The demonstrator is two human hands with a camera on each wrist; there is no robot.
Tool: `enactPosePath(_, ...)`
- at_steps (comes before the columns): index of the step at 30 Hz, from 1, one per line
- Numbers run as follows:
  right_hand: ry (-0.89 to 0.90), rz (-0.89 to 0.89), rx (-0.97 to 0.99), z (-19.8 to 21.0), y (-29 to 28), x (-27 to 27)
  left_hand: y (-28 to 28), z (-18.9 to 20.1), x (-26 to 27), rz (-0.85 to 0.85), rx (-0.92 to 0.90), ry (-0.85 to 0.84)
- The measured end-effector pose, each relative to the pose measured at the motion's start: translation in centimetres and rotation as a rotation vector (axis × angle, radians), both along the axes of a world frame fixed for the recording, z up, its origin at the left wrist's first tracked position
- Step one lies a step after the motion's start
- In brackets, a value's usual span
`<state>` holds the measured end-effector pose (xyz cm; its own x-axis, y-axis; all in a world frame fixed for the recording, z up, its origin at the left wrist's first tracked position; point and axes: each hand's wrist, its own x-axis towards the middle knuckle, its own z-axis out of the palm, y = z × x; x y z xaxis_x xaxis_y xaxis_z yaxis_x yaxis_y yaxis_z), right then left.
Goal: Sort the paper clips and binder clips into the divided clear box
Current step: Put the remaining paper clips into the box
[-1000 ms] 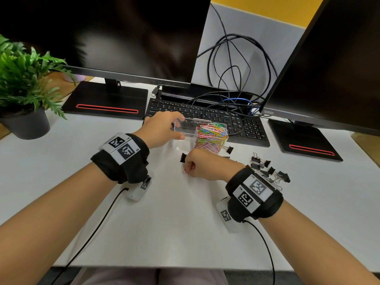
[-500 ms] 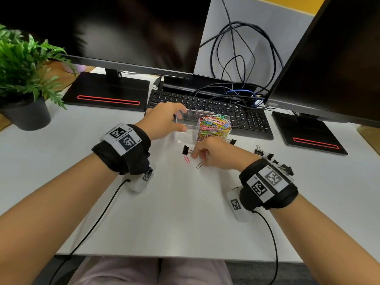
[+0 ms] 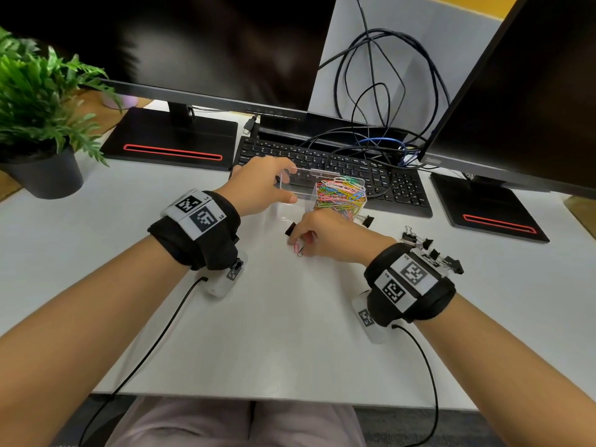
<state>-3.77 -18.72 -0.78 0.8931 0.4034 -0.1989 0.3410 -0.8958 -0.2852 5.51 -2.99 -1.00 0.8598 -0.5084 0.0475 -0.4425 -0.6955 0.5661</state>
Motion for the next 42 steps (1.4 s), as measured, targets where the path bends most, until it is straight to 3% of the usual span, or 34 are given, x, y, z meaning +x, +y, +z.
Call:
enactPosePath(7, 0.050, -0.123, 0.038, -0.6, -0.2, 0.1, 0.1, 0.1, -0.1, 0.001, -0.007, -0.008)
enactPosePath(21, 0.081, -0.101, -0.023, -0.3, 0.5, -0.4, 0.0, 0.4, -0.3, -0.001, 0.004, -0.009)
enactPosePath(29, -0.076, -0.114, 0.090, 0.5, -0.4, -0.8, 0.0, 0.1, -0.1, 0.009, -0.007, -0.013)
enactPosePath(36, -0.412, -0.387, 0.295, 5.6, -4.0, 1.1, -0.1, 0.0, -0.1, 0.016, 0.002, -0.008)
enactPosePath(42, -0.450, -0.490, 0.273, 5.8, -5.5, 2.9, -0.1, 0.0, -0.1, 0.016, -0.003, -0.004)
